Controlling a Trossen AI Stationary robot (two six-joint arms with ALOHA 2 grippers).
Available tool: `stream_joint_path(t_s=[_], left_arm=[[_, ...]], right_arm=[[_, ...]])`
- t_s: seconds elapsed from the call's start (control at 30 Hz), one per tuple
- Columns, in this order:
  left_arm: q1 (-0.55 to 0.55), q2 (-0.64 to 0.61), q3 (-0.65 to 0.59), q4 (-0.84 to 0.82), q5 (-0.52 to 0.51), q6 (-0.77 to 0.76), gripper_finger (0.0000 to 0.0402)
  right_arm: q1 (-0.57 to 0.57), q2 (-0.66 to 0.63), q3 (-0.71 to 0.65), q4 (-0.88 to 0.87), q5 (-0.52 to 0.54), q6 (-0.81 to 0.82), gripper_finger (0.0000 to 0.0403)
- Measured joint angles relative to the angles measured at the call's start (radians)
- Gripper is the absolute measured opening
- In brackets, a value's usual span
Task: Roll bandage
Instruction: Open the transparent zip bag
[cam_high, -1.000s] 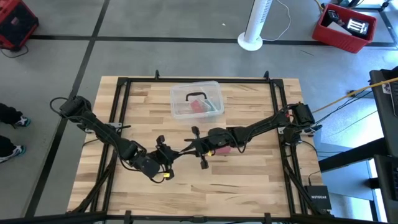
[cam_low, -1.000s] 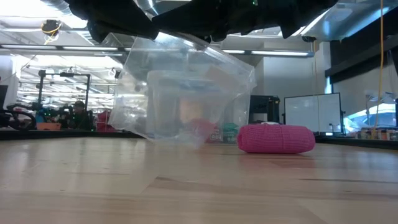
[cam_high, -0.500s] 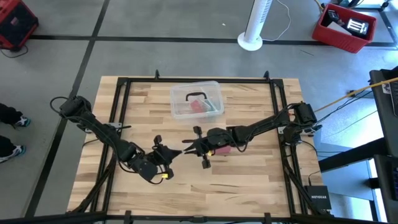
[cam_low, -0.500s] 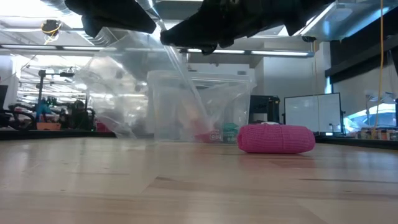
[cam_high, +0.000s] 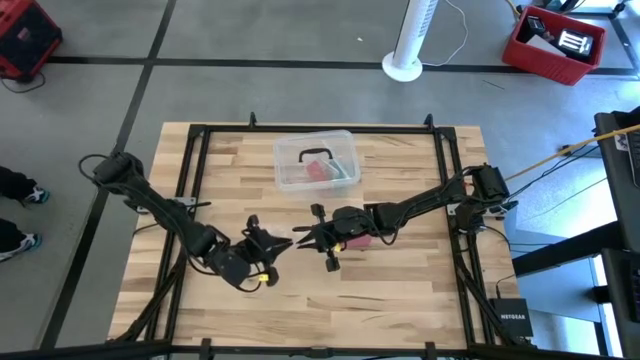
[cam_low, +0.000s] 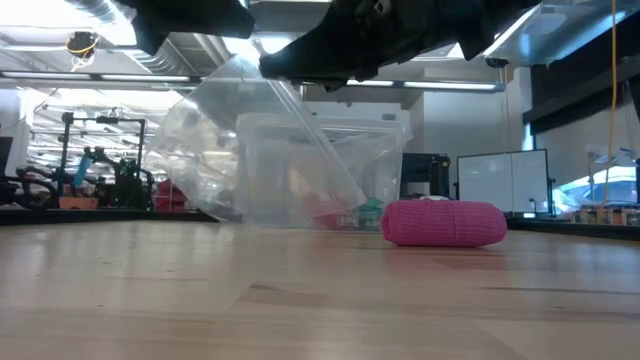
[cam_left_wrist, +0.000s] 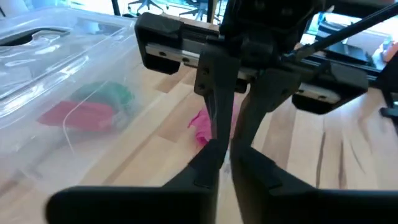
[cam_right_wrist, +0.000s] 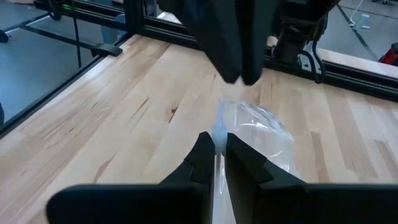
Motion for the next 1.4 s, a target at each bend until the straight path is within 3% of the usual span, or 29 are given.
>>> stream_joint_path(t_s=[0.2,0.4,0.87,1.1,1.23,1.4], left_arm=[[0.024,-0.017,0.002,-0.011,0.053,-0.025,0.0107],[0.075,-0.001,0.002,-0.012,0.249,-0.032,0.0144],[0.108,-0.002,0.029,-0.018,0.258,0.109,0.0131],[0.106,-0.003,0.066,-0.175,0.258,0.037,0.013],[0.114,-0.003,0.067,-0.183,0.258,0.032,0.0129],[0.115,-0.003,0.067,-0.179,0.257,0.045,0.0096]], right_arm=[[0.0,0.0,0.0,0.012,0.0,-0.002,0.003],[0.0,0.0,0.001,0.011,0.001,-0.002,0.0031],[0.0,0.0,0.002,0.008,0.026,-0.01,0.0032],[0.0,0.0,0.002,0.011,0.027,-0.022,0.0032],[0.0,0.0,0.002,0.011,0.027,-0.023,0.0032],[0.0,0.0,0.002,0.01,0.028,-0.023,0.0032]])
